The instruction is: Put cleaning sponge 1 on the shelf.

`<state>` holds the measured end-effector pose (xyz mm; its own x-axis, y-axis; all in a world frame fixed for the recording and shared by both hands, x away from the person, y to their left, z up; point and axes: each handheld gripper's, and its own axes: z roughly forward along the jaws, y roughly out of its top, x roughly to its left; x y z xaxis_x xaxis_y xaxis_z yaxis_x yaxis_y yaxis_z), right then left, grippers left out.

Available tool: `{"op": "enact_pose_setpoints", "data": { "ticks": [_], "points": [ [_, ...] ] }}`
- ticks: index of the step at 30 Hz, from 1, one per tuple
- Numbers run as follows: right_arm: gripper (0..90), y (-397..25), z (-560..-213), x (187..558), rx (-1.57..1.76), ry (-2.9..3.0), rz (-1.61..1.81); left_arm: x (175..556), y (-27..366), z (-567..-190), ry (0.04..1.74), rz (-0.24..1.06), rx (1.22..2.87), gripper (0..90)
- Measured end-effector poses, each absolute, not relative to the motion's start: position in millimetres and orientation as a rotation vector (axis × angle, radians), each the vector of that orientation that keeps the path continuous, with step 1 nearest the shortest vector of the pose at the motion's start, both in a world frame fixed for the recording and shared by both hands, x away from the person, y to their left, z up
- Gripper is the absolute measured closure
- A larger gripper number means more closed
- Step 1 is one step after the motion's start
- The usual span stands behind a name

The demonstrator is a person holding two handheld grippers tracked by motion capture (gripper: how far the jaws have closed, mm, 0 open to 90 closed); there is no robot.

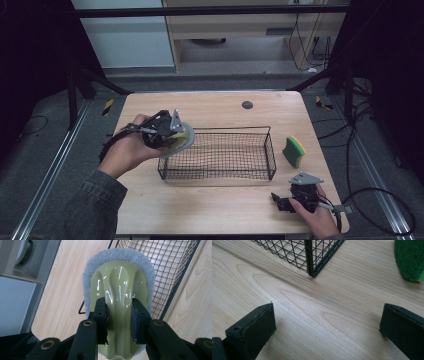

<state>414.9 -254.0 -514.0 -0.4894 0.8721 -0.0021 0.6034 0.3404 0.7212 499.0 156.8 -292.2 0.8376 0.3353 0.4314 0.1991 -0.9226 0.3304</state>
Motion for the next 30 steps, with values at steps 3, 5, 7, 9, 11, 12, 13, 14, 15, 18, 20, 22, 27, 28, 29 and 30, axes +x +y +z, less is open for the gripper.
{"op": "enact_pose_setpoints", "data": {
  "ticks": [3,5,7,9,11,12,13,14,15,18,20,22,27,28,29,30],
  "points": [
    [0.5,-255.4,-514.0,414.8,1.291,2.225,0.942,501.1,152.8,-294.8,0.397,0.719,2.743,69.9],
    [0.5,-255.4,-513.9,414.8,1.291,2.225,0.939,502.5,149.0,-295.8,0.383,0.710,2.750,69.9],
    [0.5,-255.4,-513.9,414.8,1.291,2.226,0.939,503.4,144.6,-298.1,0.371,0.709,2.752,69.9],
    [0.5,-255.5,-514.0,415.0,1.290,2.226,0.939,504.7,140.3,-300.8,0.352,0.705,2.766,69.9],
    [0.5,-255.5,-514.0,415.0,1.289,2.226,0.941,505.1,138.2,-303.0,0.345,0.706,2.770,69.9],
    [0.5,-255.5,-514.0,415.1,1.288,2.226,0.939,505.2,137.1,-304.4,0.342,0.708,2.773,69.9],
    [0.5,-255.6,-514.0,415.2,1.287,2.226,0.940,505.5,136.3,-305.4,0.337,0.708,2.777,69.9],
    [0.5,-255.5,-514.0,415.1,1.290,2.226,0.939,505.6,135.8,-306.4,0.335,0.707,2.778,69.9],
    [0.5,-255.6,-514.1,415.3,1.287,2.226,0.942,505.6,135.4,-307.4,0.336,0.704,2.776,69.9],
    [0.5,-255.5,-514.1,415.2,1.290,2.226,0.942,505.1,134.9,-309.4,0.335,0.707,2.772,69.9],
    [0.5,-255.5,-514.1,415.2,1.289,2.226,0.941,504.5,135.1,-309.9,0.333,0.710,2.773,69.9],
    [0.5,-255.5,-514.1,415.2,1.289,2.226,0.941,504.3,135.7,-310.5,0.332,0.711,2.776,69.9],
    [0.5,-255.4,-514.1,415.4,1.290,2.224,0.943,504.5,136.8,-313.1,0.336,0.711,2.782,69.9],
    [0.5,-255.4,-514.1,415.4,1.290,2.224,0.943,504.8,137.0,-313.8,0.334,0.712,2.787,69.9],
    [0.5,-255.4,-514.0,415.4,1.290,2.224,0.943,504.9,137.2,-314.7,0.335,0.710,2.790,69.9],
    [0.5,-255.4,-514.1,415.4,1.290,2.224,0.943,505.4,137.4,-316.1,0.334,0.710,2.794,69.9]
  ]
}}
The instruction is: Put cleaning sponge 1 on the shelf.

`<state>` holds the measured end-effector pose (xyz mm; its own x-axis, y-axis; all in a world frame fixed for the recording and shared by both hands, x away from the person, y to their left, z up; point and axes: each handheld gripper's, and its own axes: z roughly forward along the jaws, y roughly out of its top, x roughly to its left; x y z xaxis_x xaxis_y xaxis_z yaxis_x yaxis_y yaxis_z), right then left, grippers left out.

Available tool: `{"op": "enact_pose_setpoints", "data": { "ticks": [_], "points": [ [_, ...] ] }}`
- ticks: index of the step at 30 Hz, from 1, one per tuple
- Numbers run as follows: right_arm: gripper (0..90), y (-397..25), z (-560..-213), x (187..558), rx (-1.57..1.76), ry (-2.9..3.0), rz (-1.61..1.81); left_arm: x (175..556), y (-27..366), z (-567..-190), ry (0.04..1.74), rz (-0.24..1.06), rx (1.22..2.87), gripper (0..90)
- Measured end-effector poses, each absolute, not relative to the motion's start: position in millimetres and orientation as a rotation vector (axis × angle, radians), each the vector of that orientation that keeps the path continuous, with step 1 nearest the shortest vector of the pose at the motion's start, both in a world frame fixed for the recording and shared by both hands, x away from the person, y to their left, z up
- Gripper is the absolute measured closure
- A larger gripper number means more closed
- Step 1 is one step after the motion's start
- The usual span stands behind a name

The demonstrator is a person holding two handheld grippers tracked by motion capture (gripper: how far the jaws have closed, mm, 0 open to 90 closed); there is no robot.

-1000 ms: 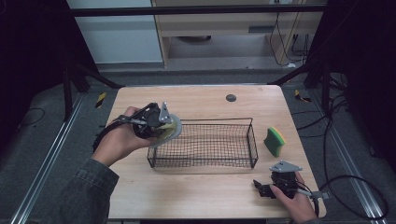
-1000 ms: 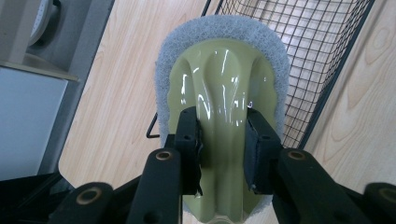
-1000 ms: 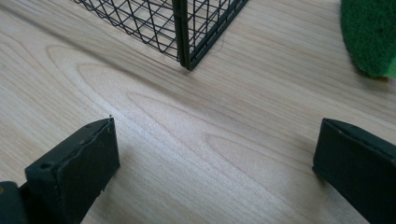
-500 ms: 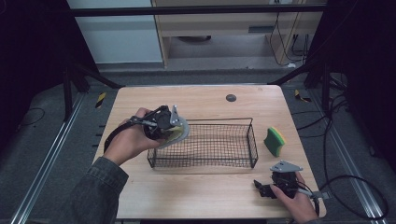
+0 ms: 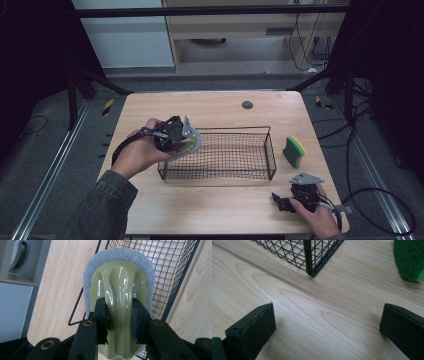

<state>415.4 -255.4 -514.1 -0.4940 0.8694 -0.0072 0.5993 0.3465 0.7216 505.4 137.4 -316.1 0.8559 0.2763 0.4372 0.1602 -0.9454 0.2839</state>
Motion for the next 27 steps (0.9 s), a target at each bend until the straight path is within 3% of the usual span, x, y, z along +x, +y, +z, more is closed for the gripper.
{"op": "enact_pose_setpoints", "data": {
  "ticks": [27],
  "points": [
    [0.5,-255.4,-514.0,415.6,1.291,2.225,0.946,513.9,127.0,-338.5,0.273,0.653,2.866,69.9]
  ]
}}
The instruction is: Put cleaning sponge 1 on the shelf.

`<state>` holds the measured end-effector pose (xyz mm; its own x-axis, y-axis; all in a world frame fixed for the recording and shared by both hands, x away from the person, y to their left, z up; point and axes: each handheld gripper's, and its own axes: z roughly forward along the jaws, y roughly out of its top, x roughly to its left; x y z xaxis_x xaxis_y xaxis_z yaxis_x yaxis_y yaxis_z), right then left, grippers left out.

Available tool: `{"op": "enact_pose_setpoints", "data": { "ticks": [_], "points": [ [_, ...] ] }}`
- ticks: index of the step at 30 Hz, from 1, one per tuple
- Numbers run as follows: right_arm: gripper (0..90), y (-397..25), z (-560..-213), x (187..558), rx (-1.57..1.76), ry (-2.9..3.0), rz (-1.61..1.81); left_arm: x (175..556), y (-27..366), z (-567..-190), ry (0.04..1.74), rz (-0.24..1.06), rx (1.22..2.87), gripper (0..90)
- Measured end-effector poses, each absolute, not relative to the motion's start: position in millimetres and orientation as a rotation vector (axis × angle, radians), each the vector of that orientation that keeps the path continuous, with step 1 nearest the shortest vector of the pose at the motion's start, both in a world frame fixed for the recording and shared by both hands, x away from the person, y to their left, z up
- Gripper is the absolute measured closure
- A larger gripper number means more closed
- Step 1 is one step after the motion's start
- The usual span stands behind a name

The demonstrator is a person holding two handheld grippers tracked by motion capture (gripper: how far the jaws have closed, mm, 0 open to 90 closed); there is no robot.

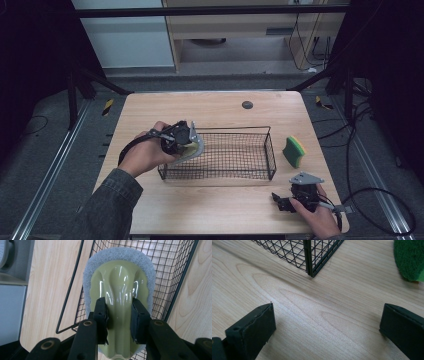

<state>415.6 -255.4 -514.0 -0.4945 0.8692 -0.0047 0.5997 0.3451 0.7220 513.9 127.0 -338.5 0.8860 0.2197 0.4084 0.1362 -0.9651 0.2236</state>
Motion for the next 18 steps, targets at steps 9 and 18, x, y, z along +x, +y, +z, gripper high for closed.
{"op": "enact_pose_setpoints", "data": {
  "ticks": [9,18],
  "points": [
    [0.5,-255.4,-513.9,415.6,1.291,2.226,0.943,518.8,128.9,-348.8,0.264,0.637,2.887,69.9],
    [0.5,-255.5,-513.9,415.7,1.289,2.228,0.943,521.5,130.0,-357.0,0.269,0.609,2.892,69.9]
  ]
}}
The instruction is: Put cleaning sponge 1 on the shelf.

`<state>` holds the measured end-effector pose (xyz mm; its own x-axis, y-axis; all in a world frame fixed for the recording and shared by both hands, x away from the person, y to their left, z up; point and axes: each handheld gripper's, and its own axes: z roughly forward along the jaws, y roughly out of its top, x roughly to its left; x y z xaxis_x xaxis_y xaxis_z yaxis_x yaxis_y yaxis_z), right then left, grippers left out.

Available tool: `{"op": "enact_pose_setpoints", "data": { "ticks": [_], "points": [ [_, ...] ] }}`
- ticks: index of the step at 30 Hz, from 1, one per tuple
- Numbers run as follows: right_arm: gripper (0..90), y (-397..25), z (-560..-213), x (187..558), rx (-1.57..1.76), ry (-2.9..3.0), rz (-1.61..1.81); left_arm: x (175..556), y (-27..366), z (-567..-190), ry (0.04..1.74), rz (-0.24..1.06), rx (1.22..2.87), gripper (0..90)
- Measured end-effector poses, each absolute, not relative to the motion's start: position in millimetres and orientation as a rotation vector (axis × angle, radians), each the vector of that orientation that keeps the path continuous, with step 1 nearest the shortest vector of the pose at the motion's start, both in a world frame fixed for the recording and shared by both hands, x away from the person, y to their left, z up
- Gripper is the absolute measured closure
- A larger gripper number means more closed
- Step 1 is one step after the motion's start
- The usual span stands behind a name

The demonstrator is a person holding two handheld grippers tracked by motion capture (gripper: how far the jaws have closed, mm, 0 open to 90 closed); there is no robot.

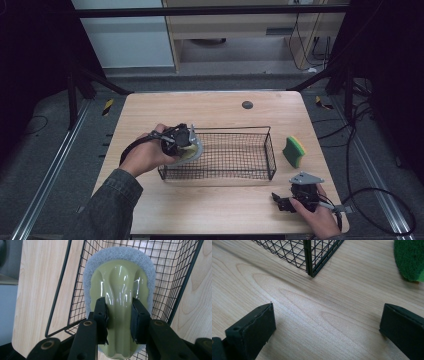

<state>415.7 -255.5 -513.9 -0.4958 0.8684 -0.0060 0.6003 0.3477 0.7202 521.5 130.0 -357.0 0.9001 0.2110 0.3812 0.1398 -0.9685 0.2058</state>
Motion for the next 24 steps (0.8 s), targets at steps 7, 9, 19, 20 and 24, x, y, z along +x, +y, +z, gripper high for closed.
{"op": "enact_pose_setpoints", "data": {
  "ticks": [7,9,19,20,24],
  "points": [
    [0.5,-255.4,-513.9,415.7,1.292,2.228,0.944,523.6,131.8,-364.1,0.269,0.596,2.898,69.8],
    [0.5,-255.4,-513.8,415.6,1.293,2.227,0.945,523.9,132.3,-366.2,0.277,0.584,2.898,69.8],
    [0.5,-255.7,-513.9,415.8,1.287,2.229,0.944,526.4,130.8,-374.8,0.279,0.557,2.910,69.8],
    [0.5,-255.6,-513.8,415.8,1.288,2.228,0.945,526.5,130.1,-375.9,0.275,0.555,2.912,69.8],
    [0.5,-255.6,-513.8,415.8,1.288,2.229,0.945,528.0,128.3,-380.0,0.265,0.541,2.921,69.8]
  ]
}}
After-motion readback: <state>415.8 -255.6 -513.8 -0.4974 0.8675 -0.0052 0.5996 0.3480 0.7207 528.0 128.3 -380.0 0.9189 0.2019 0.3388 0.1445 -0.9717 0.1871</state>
